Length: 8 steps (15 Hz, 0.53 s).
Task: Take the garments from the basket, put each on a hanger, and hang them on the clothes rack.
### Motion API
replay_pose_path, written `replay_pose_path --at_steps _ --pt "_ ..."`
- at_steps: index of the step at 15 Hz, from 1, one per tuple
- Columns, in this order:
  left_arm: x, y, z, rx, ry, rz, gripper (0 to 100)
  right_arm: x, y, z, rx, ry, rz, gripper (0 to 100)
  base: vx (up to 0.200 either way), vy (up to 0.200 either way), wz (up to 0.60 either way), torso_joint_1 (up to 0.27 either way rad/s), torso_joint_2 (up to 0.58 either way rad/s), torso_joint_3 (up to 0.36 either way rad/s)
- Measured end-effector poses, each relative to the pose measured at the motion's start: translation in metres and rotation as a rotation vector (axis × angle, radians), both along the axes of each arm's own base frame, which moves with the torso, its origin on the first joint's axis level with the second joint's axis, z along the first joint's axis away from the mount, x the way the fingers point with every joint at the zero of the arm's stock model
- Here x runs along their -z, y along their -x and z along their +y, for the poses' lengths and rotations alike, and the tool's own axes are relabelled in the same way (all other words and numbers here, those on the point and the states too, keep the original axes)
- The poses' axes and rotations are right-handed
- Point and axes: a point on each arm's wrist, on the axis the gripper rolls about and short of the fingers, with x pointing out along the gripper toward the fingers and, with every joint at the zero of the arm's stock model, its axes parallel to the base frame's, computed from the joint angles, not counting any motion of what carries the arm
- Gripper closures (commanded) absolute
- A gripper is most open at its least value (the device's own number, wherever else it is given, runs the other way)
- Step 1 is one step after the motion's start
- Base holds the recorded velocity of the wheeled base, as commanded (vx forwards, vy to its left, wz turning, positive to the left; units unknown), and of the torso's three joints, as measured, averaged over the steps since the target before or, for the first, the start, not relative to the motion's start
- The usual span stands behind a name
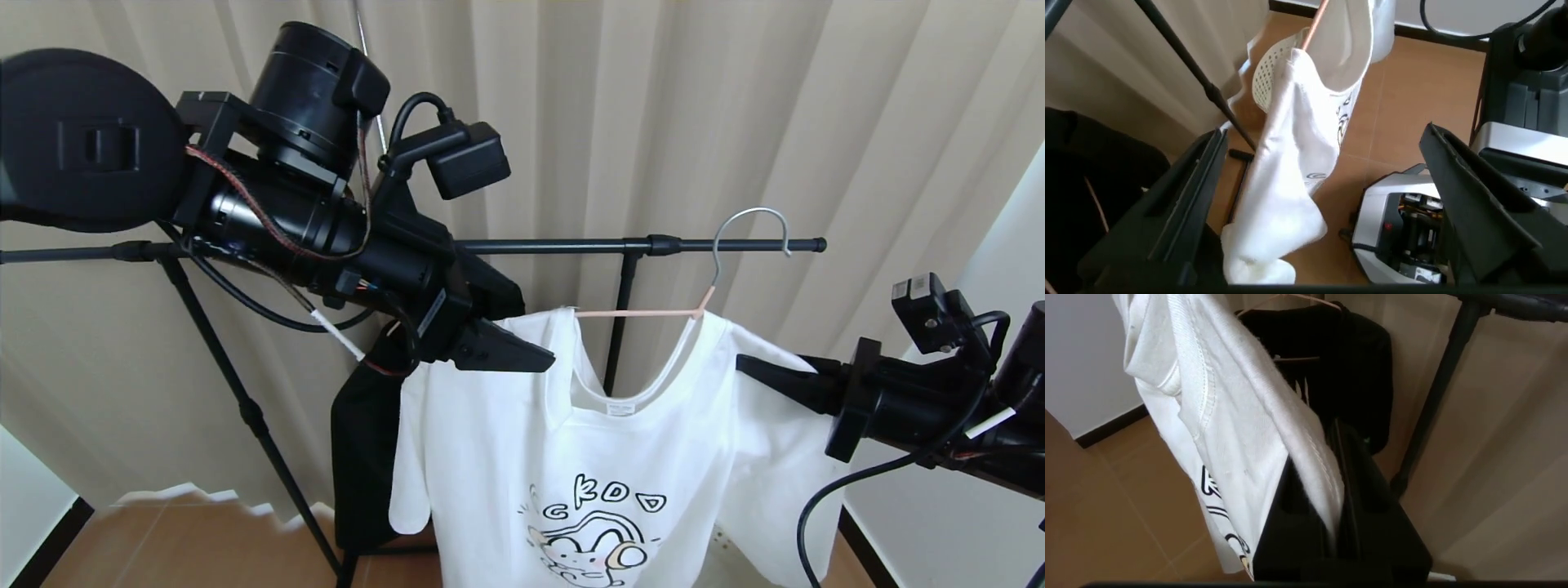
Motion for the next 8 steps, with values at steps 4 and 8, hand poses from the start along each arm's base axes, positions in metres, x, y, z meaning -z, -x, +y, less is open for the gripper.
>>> replay_pose_path --at_steps 4,8 --pt "0.008 -0.009 -0.009 0.017 -0.013 0.008 0 0.001 0.002 0.003 -0.013 0.001 0.003 100 0.000 0.000 0.00 0.000 0.00 0.000" --pt "0.020 -0.008 -0.015 0.047 -0.041 0.023 0 0.002 0.004 0.008 -0.033 0.003 0.008 100 0.000 0.000 0.00 0.000 0.00 0.000"
